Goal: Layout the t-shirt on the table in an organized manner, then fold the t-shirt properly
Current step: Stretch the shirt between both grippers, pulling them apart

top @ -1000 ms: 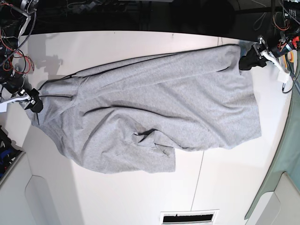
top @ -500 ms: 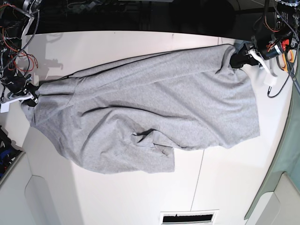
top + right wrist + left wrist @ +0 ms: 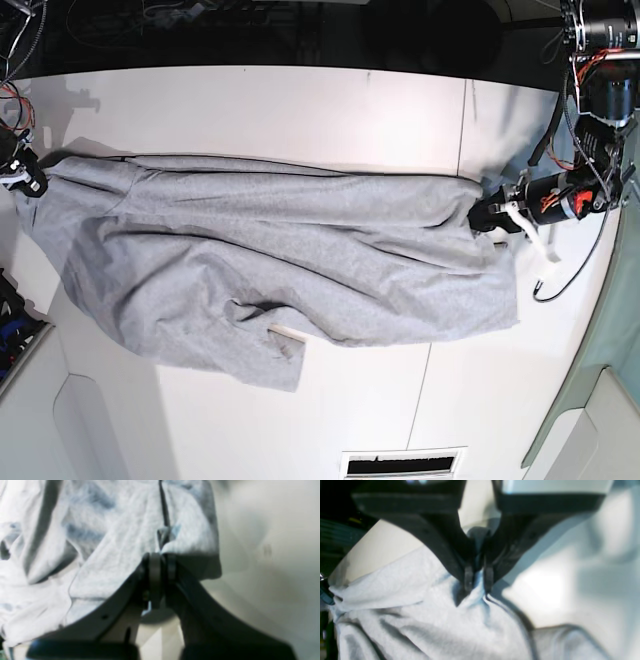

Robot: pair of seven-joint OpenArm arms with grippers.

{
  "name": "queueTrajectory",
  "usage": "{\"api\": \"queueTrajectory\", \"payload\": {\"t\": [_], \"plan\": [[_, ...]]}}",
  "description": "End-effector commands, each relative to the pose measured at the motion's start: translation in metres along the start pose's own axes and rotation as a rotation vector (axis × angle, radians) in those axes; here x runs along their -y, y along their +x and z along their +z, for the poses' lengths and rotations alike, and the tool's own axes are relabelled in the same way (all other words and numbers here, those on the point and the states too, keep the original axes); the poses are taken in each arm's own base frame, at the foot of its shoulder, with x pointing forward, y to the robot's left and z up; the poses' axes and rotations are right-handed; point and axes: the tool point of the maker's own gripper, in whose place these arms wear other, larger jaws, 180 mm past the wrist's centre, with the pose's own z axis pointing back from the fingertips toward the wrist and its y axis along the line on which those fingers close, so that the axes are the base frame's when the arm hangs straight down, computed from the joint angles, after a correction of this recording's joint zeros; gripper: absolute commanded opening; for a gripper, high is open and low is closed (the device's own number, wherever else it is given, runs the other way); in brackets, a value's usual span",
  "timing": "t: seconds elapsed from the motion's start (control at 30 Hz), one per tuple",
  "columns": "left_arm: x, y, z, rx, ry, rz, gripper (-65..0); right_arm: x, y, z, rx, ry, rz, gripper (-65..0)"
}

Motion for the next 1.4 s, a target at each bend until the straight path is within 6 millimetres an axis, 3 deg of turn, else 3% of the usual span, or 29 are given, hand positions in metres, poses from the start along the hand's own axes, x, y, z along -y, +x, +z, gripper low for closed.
{"api": "queueTrajectory", "payload": {"t": [0.0,0.1,0.2,0.37,0.53,0.57,0.63,0.7,0.8,0.93,1.07,1.23,1.37], "plan": [[-0.005,-0.008,0.0,-0.074,0.037,-0.029,-65.0,0.004,0.014,0.011,0.047,0.01,-0.001,-65.0],[-0.002,-0.017,0.001,-0.135,0.023,-0.066,-65.0,0.017,-0.006,0.02,0.051,0.012,-0.067,-65.0],[-0.013,-0.027,0.014,-0.135,0.011,-0.058,-65.0,0.022,-0.016,0.024,0.046,0.008,-0.093,-65.0],[-0.033,-0.052,0.043,-0.143,0.012,0.017,-65.0,0.023,-0.018,0.024,0.043,0.006,-0.095,-65.0],[-0.034,-0.062,0.05,-0.157,0.013,0.011,-65.0,0.018,-0.012,0.021,0.056,0.018,-0.097,-65.0],[-0.033,-0.064,0.05,-0.168,0.011,0.01,-65.0,0.018,-0.011,0.021,0.058,0.019,-0.097,-60.4],[-0.03,-0.065,0.051,-0.179,-0.005,0.023,-56.0,0.017,-0.009,0.022,0.063,0.021,-0.096,-46.3],[-0.027,-0.066,0.053,-0.187,-0.028,0.04,-47.7,0.015,-0.007,0.023,0.059,0.024,-0.089,-39.5],[-0.027,-0.052,0.065,-0.144,-0.046,0.062,-45.4,0.008,0.006,0.03,0.08,0.036,-0.06,-39.3],[-0.039,-0.015,0.093,-0.033,-0.011,0.042,-45.6,-0.001,0.041,0.049,0.17,0.041,-0.001,-39.3],[-0.023,0.011,0.104,0.017,-0.029,-0.037,-45.6,-0.021,0.079,0.064,0.277,0.055,0.078,-39.3],[-0.007,0.026,0.104,0.057,-0.053,-0.096,-45.6,-0.047,0.119,0.059,0.371,0.082,0.122,-39.3],[0.006,0.049,0.109,0.113,-0.07,-0.141,-45.6,-0.075,0.144,0.037,0.404,0.085,0.191,-39.4]]}}
